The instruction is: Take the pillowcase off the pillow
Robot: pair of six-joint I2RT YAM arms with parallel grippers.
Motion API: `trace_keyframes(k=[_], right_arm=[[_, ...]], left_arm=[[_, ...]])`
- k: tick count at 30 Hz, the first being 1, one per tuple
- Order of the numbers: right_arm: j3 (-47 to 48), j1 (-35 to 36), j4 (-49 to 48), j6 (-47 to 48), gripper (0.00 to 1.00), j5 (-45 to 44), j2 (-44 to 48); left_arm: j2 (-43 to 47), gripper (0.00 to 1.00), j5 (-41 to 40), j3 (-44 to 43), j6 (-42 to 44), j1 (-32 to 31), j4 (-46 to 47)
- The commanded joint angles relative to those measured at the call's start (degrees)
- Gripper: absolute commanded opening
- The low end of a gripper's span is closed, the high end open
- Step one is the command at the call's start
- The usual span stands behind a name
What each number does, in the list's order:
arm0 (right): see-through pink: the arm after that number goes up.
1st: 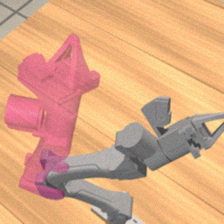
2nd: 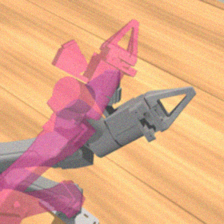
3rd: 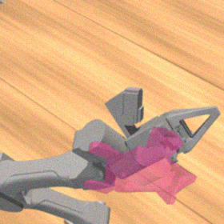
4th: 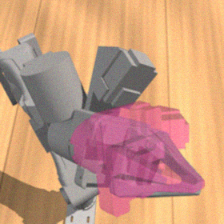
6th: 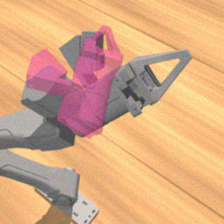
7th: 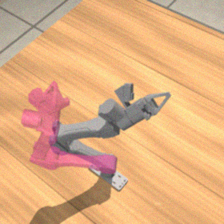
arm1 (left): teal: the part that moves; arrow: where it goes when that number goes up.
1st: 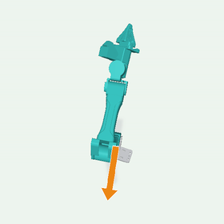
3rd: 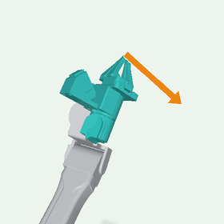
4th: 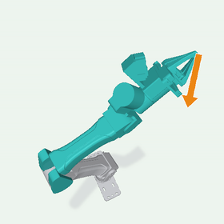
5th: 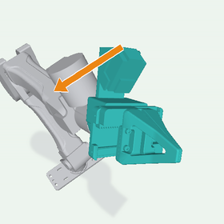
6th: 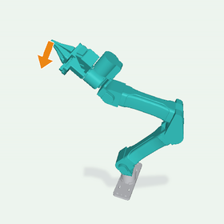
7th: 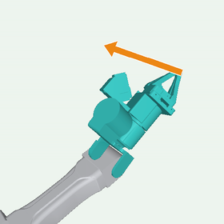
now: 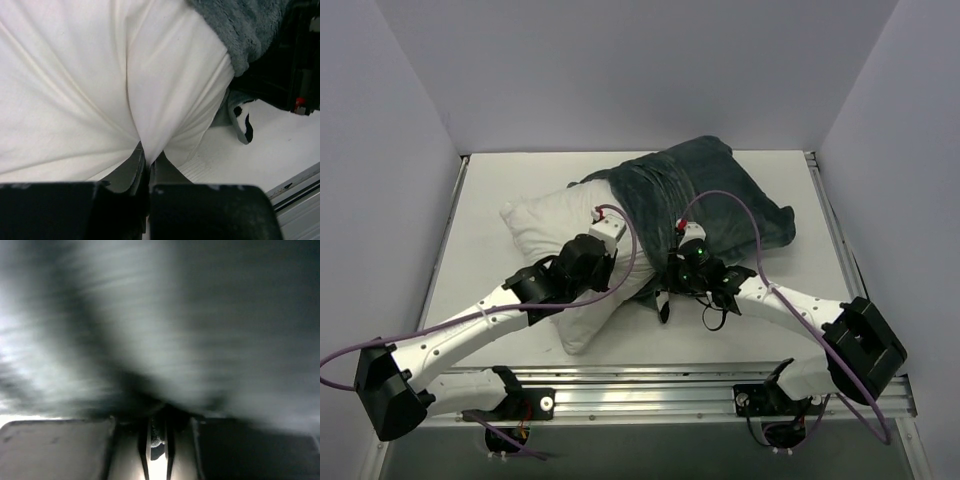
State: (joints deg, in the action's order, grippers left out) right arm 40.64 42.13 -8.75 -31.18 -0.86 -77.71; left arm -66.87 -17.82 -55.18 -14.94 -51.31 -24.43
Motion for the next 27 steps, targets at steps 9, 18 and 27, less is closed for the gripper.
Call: trace_keyframes(k=[9,18,27], right_arm=[[10.67,-34.01,6.2,0.34,0.0,-1.43,6.34],[15.44,-44.07,9.28,-1.17,0.0,12.8,9.41],[9.73,-32.56,17.18,4.11,0.21,17.65,26.62]], left_arm=[[13.77,0.02,-0.81,-8.19,-7.12,9.11,-22.49],[21.16,0.02,12.44,-7.67,-11.42,12.29,-27.44],[20.64,0.72,20.12,-8.09,-16.26,11.41,-26.2]])
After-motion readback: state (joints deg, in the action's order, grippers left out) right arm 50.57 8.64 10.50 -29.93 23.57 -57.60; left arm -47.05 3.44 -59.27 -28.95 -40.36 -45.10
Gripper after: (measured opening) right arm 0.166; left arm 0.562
